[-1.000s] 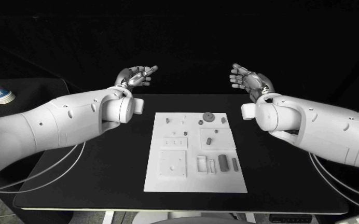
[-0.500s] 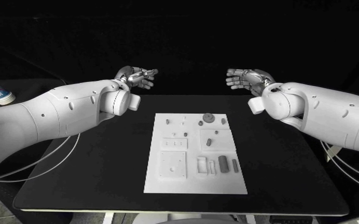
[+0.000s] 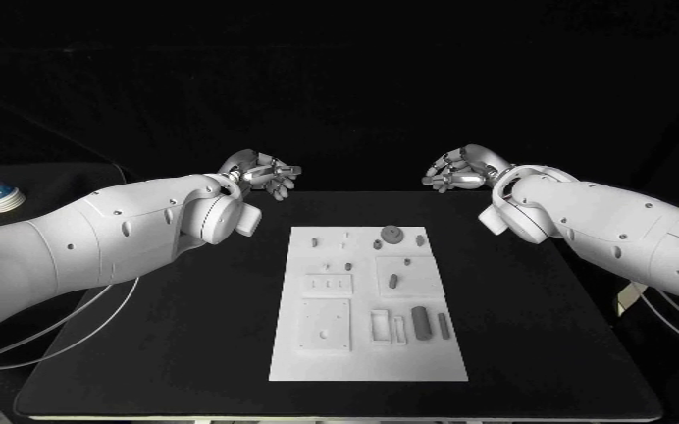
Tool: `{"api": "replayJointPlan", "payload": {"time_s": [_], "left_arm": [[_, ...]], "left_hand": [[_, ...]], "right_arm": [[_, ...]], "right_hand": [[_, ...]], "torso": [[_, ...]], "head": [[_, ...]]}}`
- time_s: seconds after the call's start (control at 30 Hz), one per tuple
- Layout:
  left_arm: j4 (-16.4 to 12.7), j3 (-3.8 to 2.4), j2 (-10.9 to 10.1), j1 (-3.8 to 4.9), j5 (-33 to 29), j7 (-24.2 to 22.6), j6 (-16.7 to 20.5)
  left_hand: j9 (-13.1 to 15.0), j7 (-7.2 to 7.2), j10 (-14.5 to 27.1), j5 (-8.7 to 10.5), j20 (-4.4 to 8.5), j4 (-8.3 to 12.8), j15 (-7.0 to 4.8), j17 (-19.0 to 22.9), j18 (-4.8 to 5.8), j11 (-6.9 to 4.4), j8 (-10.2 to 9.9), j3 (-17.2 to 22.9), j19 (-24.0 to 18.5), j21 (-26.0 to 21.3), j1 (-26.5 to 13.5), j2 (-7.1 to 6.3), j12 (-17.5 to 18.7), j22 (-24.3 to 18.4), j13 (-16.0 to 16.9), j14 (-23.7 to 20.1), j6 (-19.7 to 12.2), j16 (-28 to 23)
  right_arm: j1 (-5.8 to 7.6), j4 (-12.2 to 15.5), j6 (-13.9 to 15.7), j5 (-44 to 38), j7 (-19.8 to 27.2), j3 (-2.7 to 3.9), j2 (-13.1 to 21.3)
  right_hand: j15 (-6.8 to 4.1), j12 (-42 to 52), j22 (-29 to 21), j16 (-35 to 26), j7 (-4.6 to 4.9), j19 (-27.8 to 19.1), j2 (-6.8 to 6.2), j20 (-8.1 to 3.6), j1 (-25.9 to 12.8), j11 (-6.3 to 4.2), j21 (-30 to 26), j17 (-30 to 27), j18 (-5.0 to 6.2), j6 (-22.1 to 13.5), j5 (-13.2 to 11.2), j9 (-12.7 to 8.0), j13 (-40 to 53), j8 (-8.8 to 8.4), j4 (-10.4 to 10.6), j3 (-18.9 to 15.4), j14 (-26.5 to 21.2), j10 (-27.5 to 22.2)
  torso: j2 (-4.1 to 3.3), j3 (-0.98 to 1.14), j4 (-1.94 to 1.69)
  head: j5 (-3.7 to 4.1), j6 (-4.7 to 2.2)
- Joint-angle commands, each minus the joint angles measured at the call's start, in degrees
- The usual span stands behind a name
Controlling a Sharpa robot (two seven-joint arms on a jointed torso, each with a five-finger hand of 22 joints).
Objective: Assemble the parts on the task board
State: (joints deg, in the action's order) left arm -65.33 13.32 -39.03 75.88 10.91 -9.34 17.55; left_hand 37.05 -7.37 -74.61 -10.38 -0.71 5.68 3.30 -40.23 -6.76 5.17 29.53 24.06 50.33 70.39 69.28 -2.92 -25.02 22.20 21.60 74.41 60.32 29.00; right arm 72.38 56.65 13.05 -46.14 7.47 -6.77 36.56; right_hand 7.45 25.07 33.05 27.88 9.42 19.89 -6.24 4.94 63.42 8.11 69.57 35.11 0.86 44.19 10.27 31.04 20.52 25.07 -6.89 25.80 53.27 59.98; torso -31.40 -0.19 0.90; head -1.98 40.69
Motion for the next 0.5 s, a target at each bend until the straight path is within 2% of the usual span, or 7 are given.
{"api": "replayJointPlan", "payload": {"time_s": [0.03,0.1,0.17,0.27,0.4,0.47,0.5], "left_arm": [[-1.73,-0.03,-0.6,-0.22,4.28,-3.55,-3.24],[-2.77,-0.03,-0.96,-0.36,5.5,-4.35,-3.32],[-3.88,-0.03,-1.3,-0.45,6.28,-4.78,-3.35],[-5.86,-0.02,-1.93,-0.59,6.44,-5.5,-3.8],[-7.93,-0.03,-2.42,-0.59,7.79,-6.48,-4.97],[-9.17,-0.04,-2.87,-0.59,8.2,-6.67,-5.42],[-9.7,-0.05,-3.11,-0.58,8.21,-6.72,-5.47]], "left_hand": [[0.43,0.21,-0.89,-0.28,0.1,0.21,-0.29,-0.52,-1.12,-0.29,0.42,0.37,0.7,0.46,0.72,-0.12,-0.23,0.09,0.16,0.73,0.78,0.29],[0.57,0.28,-1.4,-0.25,0.14,0.35,-0.44,-0.82,-1.2,-0.44,0.59,0.38,1.1,0.74,0.88,-0.32,-0.39,0.17,0.27,1.16,1.15,0.5],[0.59,0.29,-1.48,-0.23,0.15,0.38,-0.47,-0.88,-1.22,-0.46,0.61,0.35,1.17,0.79,0.89,-0.42,-0.41,0.18,0.29,1.23,1.21,0.54],[0.65,0.24,-1.71,-0.18,0.09,0.18,-0.53,-1.36,-1.21,-0.49,0.45,-0.42,1.41,1.01,0.02,-1.71,-0.26,0.17,0.31,1.39,1.34,0.52],[0.09,-0.15,0.03,-0.22,-0.19,0.27,0.03,-1.86,-1.03,0.13,-1.45,-2.52,-0.09,0.09,-1.79,-3.77,1.43,-0.51,-0.25,-0.38,-0.22,-1.11],[-0.99,-0.6,3.43,-0.12,-0.7,0.81,0.99,-2.02,-0.6,1.31,-4.34,-5.04,-2.41,-1.43,-2.61,-4.57,4.14,-1.43,-1.34,-2.83,-3.02,-3.54],[-1.22,-0.56,4.2,-0.16,-0.81,0.91,1.17,-2.06,-0.51,1.56,-4.95,-5.59,-2.84,-1.73,-2.64,-4.7,4.72,-1.6,-1.58,-3.27,-3.65,-4.05]], "right_arm": [[-0.27,-0.06,-1.25,-14.49,-0.67,0.02,-0.69],[-0.41,-0.02,-1.26,-16.6,-1.22,0.03,-1.0],[-0.58,-0.33,-1.14,-18.59,-2.13,0.03,-1.57],[-0.73,-1.63,-0.02,-21.78,-3.52,0.04,-3.03],[-0.74,-2.12,1.56,-24.65,-4.97,0.06,-3.7],[-0.74,-2.29,1.49,-26.15,-5.89,0.08,-4.03],[-0.74,-2.51,1.49,-26.74,-6.25,0.08,-4.32]], "right_hand": [[-1.22,2.48,-0.43,2.41,-0.02,5.07,-0.3,-0.49,1.1,-1.1,1.31,1.65,2.14,1.15,0.25,0.11,1.18,-0.9,0.02,-0.03,5.58,5.68],[-1.52,3.13,-0.56,2.89,-0.05,6.19,-0.37,-0.56,1.24,-1.41,1.58,2.07,2.5,1.35,0.25,0.1,1.55,-1.15,0.02,-0.16,6.8,6.9],[-2.81,6.38,-0.7,5.09,-0.08,10.51,-0.5,-0.89,1.58,-2.86,3.15,3.97,3.92,2.04,0.23,0.09,3.62,-2.03,0.09,-0.81,11.53,11.25],[-4.26,10.81,-0.78,7.97,-0.02,14.93,-0.52,-1.26,1.88,-4.48,4.92,6.61,5.41,2.56,0.25,-0.05,6.77,-3.33,0.13,-1.7,15.66,14.58],[-6.74,20.59,-0.29,15.21,-0.02,21.48,-0.53,-2.02,2.52,-6.93,8.37,12.57,7.52,3.65,0.22,-0.34,13.47,-5.42,0.17,-3.31,20.41,17.35],[-7.8,25.39,0.24,19.28,-0.08,23.84,-0.64,-2.4,2.95,-7.88,10.18,15.71,8.27,3.86,0.18,-0.49,16.76,-6.14,0.12,-4.02,21.67,17.76],[-9.05,31.12,0.97,24.7,0.17,26.11,-0.5,-2.87,3.42,-8.87,12.35,19.81,9.05,4.03,0.22,-0.65,20.74,-6.76,0.22,-4.77,22.54,17.53]], "torso": [[-0.55,0.09,-0.03],[-0.97,0.1,-0.07],[-1.55,0.18,-0.15],[-2.4,0.38,-0.27],[-3.42,0.58,-0.5],[-4.1,0.66,-0.89],[-4.39,0.68,-0.98]], "head": [[0.48,-0.28],[0.67,-0.56],[0.84,-0.98],[1.14,-1.58],[1.51,-2.34],[1.81,-2.62],[1.86,-2.76]]}}
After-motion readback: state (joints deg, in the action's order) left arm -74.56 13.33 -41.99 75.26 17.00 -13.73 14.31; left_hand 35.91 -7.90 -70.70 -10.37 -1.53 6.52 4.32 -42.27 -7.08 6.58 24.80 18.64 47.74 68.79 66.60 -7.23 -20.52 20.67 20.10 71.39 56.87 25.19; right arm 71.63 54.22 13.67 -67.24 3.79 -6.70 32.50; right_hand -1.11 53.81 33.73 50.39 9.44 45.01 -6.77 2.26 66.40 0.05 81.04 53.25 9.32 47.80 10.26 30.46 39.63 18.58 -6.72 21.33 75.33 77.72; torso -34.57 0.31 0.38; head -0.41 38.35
